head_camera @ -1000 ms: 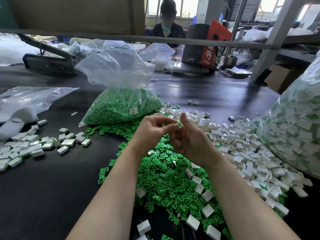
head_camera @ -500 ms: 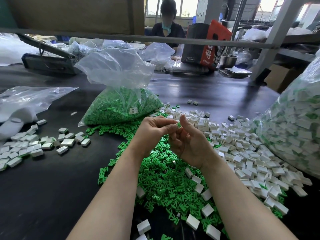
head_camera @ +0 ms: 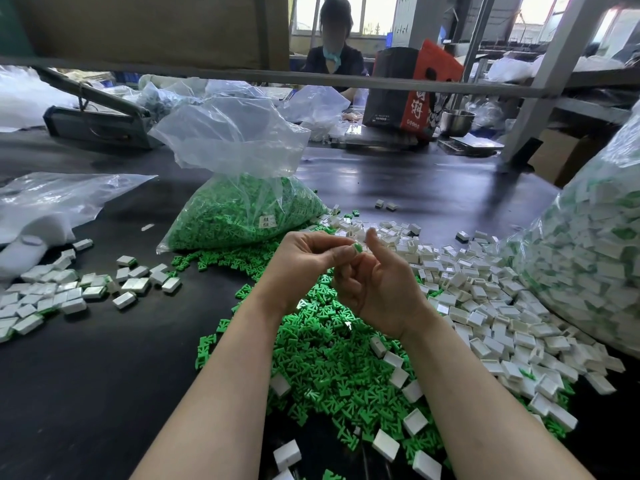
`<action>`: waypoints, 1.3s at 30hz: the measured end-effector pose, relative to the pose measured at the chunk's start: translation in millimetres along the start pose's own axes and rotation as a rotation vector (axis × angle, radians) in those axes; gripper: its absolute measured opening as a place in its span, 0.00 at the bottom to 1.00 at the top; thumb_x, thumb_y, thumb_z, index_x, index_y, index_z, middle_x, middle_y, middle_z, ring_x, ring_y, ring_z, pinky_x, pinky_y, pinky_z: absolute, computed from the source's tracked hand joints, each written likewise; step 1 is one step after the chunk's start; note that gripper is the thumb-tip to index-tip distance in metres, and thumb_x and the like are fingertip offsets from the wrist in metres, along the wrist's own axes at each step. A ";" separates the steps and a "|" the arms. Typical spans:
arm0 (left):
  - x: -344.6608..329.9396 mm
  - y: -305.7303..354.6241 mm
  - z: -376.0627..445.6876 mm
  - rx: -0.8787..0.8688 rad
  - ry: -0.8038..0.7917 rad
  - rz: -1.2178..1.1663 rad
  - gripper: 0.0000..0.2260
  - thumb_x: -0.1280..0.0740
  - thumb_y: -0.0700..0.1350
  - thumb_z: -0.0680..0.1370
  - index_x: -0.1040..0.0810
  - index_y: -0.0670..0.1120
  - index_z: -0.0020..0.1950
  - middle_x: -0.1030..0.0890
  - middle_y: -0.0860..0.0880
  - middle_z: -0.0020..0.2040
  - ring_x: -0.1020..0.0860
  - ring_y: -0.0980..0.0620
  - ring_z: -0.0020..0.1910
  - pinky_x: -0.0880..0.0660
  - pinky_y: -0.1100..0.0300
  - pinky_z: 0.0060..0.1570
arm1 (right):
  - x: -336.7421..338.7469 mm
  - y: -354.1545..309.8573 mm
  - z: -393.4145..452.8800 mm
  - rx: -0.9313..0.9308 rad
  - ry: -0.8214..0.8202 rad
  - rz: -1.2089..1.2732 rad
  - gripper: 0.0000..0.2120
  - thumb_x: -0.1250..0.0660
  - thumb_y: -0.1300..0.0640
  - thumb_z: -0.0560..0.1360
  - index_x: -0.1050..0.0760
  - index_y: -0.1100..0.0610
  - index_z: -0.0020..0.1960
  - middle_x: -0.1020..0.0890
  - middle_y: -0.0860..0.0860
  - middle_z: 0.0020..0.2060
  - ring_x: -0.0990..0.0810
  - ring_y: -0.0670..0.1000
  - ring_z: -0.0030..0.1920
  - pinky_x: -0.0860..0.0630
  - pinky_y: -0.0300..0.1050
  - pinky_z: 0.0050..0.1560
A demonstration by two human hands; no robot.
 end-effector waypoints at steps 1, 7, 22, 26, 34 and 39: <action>0.1 -0.2 0.1 0.003 0.002 -0.005 0.07 0.26 0.43 0.67 0.15 0.46 0.44 0.15 0.52 0.37 0.18 0.59 0.39 0.25 0.70 0.41 | 0.0 -0.5 -0.2 -0.001 0.000 0.004 0.26 0.43 0.36 0.75 0.27 0.58 0.37 0.28 0.50 0.28 0.33 0.46 0.27 0.37 0.40 0.28; 2.4 1.5 -0.8 0.006 0.020 -0.007 0.05 0.26 0.41 0.68 0.16 0.44 0.43 0.15 0.51 0.35 0.19 0.60 0.35 0.27 0.72 0.36 | -0.8 -2.3 -0.1 -0.005 -0.006 -0.028 0.24 0.43 0.38 0.76 0.26 0.58 0.37 0.27 0.49 0.27 0.33 0.47 0.27 0.37 0.40 0.29; 19.6 2.9 -2.0 0.010 0.092 0.232 0.04 0.24 0.37 0.70 0.15 0.43 0.44 0.15 0.52 0.34 0.20 0.60 0.32 0.26 0.70 0.35 | 20.0 -40.9 -10.6 0.382 0.366 -0.625 0.02 0.29 0.63 0.75 0.19 0.62 0.45 0.19 0.54 0.34 0.24 0.49 0.34 0.26 0.41 0.34; 19.9 4.4 -1.5 0.013 0.066 0.335 0.07 0.24 0.39 0.70 0.14 0.41 0.47 0.14 0.48 0.40 0.16 0.56 0.40 0.22 0.66 0.43 | 16.2 -47.6 -13.0 0.401 0.376 -0.894 0.01 0.29 0.64 0.74 0.19 0.61 0.44 0.18 0.53 0.34 0.22 0.45 0.32 0.25 0.37 0.32; 11.6 -0.7 -1.6 0.082 -0.022 0.421 0.04 0.27 0.39 0.74 0.15 0.43 0.47 0.16 0.55 0.36 0.22 0.66 0.34 0.28 0.73 0.37 | 14.1 -40.4 -7.9 0.341 0.370 -1.105 0.03 0.33 0.63 0.75 0.24 0.62 0.43 0.24 0.49 0.32 0.31 0.40 0.27 0.32 0.32 0.28; 9.9 -1.5 -1.0 0.089 -0.039 0.439 0.02 0.27 0.40 0.75 0.16 0.45 0.46 0.18 0.59 0.32 0.24 0.67 0.31 0.30 0.74 0.35 | 15.0 -39.1 -7.5 0.338 0.385 -1.110 0.03 0.34 0.62 0.75 0.25 0.62 0.43 0.25 0.49 0.31 0.32 0.39 0.25 0.35 0.31 0.26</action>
Point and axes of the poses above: each hand's wrist, its own z-axis towards the middle knuckle, its own x-axis out of the back of the hand, y = z × x, the point moved 7 cm from there along z, towards the middle knuckle
